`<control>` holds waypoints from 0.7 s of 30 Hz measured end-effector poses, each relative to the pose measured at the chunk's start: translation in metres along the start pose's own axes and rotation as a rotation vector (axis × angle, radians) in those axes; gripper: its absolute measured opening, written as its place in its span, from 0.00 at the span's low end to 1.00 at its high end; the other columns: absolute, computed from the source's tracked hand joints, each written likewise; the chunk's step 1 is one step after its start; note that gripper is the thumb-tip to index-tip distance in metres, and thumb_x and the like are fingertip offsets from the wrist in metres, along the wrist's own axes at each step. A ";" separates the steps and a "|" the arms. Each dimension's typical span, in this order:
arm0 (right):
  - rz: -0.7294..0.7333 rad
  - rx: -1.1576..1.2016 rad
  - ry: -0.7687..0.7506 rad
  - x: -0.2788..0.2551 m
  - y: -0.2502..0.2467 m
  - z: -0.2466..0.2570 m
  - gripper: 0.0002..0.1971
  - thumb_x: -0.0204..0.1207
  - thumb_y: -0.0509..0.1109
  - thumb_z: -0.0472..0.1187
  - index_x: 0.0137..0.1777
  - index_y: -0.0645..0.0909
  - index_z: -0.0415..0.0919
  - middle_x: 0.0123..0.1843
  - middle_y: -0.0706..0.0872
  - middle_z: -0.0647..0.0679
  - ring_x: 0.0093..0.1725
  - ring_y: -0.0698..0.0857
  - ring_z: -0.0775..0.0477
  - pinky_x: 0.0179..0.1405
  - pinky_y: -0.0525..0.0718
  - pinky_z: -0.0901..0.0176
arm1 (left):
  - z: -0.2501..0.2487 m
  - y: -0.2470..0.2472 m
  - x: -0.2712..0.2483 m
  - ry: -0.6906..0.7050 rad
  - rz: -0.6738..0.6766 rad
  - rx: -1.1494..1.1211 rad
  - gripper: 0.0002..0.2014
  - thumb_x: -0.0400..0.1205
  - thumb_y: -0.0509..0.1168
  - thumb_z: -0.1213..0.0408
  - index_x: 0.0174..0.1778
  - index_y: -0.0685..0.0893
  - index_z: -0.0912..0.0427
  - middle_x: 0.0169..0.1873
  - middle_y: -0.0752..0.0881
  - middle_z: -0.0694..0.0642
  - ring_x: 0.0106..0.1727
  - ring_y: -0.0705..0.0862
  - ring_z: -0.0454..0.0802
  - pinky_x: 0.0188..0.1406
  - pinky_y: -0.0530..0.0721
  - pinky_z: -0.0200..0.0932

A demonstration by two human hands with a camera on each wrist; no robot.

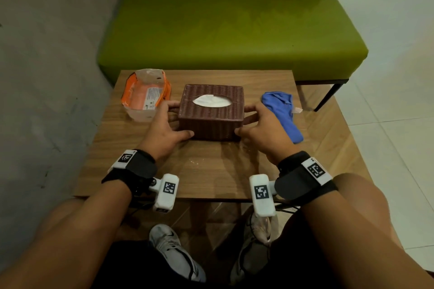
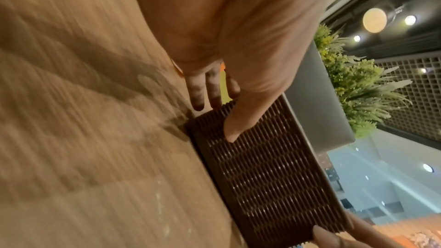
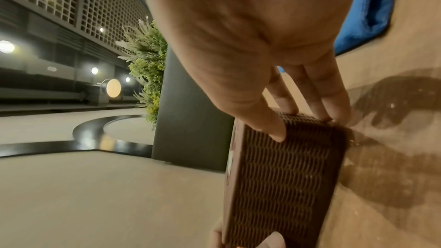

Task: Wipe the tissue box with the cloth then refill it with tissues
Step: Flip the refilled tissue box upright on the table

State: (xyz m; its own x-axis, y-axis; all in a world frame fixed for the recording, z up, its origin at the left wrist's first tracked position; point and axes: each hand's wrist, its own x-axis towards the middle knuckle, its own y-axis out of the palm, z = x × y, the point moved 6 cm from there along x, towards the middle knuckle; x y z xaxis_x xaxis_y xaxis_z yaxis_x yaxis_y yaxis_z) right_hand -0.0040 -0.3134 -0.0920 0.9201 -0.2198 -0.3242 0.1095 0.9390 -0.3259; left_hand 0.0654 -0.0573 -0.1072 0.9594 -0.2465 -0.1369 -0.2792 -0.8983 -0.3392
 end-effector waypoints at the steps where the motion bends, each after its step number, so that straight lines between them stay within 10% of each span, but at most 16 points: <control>1: 0.009 -0.031 -0.007 0.000 0.001 -0.001 0.27 0.76 0.81 0.29 0.70 0.78 0.47 0.55 0.91 0.43 0.45 0.94 0.44 0.42 0.95 0.45 | 0.001 0.000 0.001 -0.002 0.004 0.040 0.39 0.74 0.84 0.76 0.73 0.73 0.46 0.72 0.83 0.49 0.73 0.83 0.41 0.76 0.86 0.52; 12: 0.169 -0.333 -0.003 -0.002 -0.015 0.021 0.22 0.80 0.80 0.56 0.69 0.80 0.51 0.54 0.91 0.53 0.51 0.91 0.53 0.42 0.87 0.57 | -0.011 0.002 0.034 -0.017 0.309 0.221 0.81 0.61 0.92 0.53 0.94 0.33 0.39 0.95 0.50 0.41 0.91 0.59 0.41 0.88 0.63 0.43; 21: -0.022 -0.724 -0.493 0.033 0.007 0.083 0.06 0.82 0.77 0.43 0.56 0.93 0.49 0.66 0.87 0.41 0.67 0.82 0.39 0.62 0.78 0.48 | -0.003 0.002 0.048 0.053 0.330 0.186 0.77 0.53 0.94 0.42 0.94 0.52 0.40 0.85 0.75 0.44 0.84 0.76 0.42 0.86 0.77 0.58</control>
State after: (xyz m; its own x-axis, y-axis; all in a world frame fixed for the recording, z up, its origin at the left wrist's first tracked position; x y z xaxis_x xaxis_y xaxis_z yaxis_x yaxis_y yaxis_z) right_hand 0.0580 -0.2921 -0.0311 0.9966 0.0606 0.0551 0.0173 0.5009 -0.8653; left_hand 0.1111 -0.0715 -0.1120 0.8161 -0.5344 -0.2201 -0.5712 -0.6875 -0.4484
